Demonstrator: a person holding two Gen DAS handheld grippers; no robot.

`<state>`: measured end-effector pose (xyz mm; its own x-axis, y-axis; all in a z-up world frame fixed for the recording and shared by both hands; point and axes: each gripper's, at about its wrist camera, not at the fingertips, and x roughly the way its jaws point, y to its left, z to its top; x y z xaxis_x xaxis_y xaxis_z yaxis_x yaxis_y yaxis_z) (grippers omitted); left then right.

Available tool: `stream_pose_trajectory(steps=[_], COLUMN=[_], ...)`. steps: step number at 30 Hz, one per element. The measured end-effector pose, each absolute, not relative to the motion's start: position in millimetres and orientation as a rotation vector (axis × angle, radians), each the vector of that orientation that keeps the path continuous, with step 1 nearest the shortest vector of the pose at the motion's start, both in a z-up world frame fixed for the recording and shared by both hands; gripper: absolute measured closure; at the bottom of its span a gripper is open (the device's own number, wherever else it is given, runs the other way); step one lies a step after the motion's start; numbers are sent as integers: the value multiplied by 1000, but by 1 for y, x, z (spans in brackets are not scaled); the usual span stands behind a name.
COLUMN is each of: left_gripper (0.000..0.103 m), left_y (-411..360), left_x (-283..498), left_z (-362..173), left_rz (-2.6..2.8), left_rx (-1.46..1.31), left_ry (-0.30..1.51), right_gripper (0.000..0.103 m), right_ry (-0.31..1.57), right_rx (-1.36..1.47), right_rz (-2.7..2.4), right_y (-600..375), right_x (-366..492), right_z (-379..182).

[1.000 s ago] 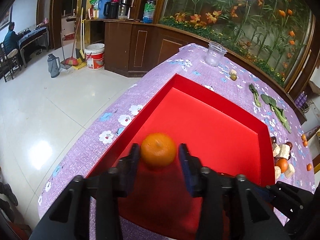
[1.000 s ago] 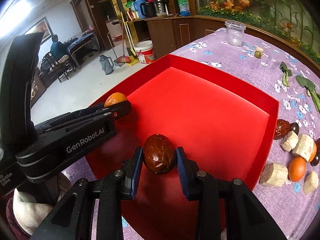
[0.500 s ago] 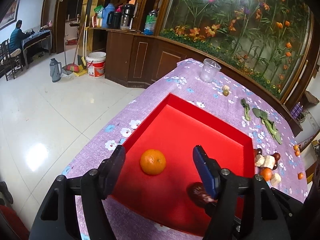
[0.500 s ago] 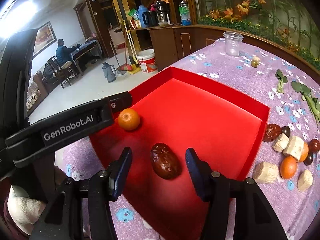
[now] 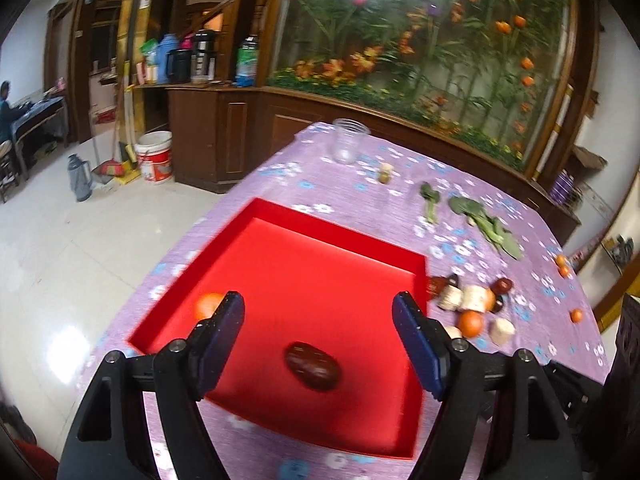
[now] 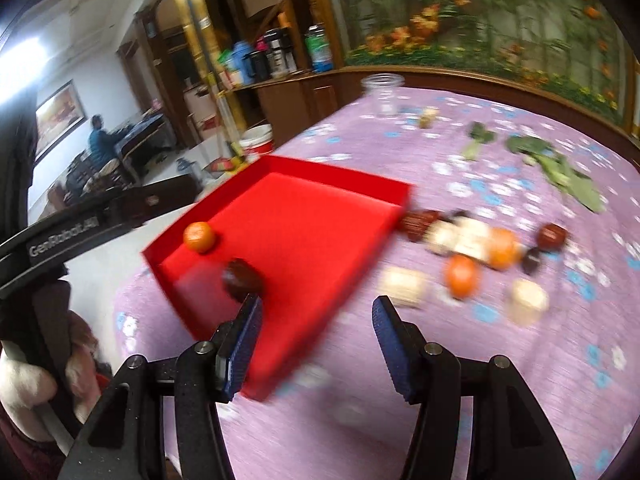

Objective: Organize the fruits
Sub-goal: 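Withdraw both tools from the tray back over the fruit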

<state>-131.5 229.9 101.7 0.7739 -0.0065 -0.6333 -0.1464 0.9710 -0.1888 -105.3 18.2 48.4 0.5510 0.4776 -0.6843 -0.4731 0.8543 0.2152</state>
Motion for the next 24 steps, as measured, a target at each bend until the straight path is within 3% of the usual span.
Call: stream_pose_trajectory(steps=[10, 24], left_gripper=[27, 27], left_y=[173, 112], left_x=[-113, -95], left_z=[78, 57], left_rz=[-53, -236], left_rx=[-169, -76], left_ry=[768, 822], right_gripper=[41, 41], right_ry=[848, 876], right_rx=[143, 45], right_rz=[384, 368], right_y=[-83, -74], right_x=[-76, -40], right_z=[37, 15])
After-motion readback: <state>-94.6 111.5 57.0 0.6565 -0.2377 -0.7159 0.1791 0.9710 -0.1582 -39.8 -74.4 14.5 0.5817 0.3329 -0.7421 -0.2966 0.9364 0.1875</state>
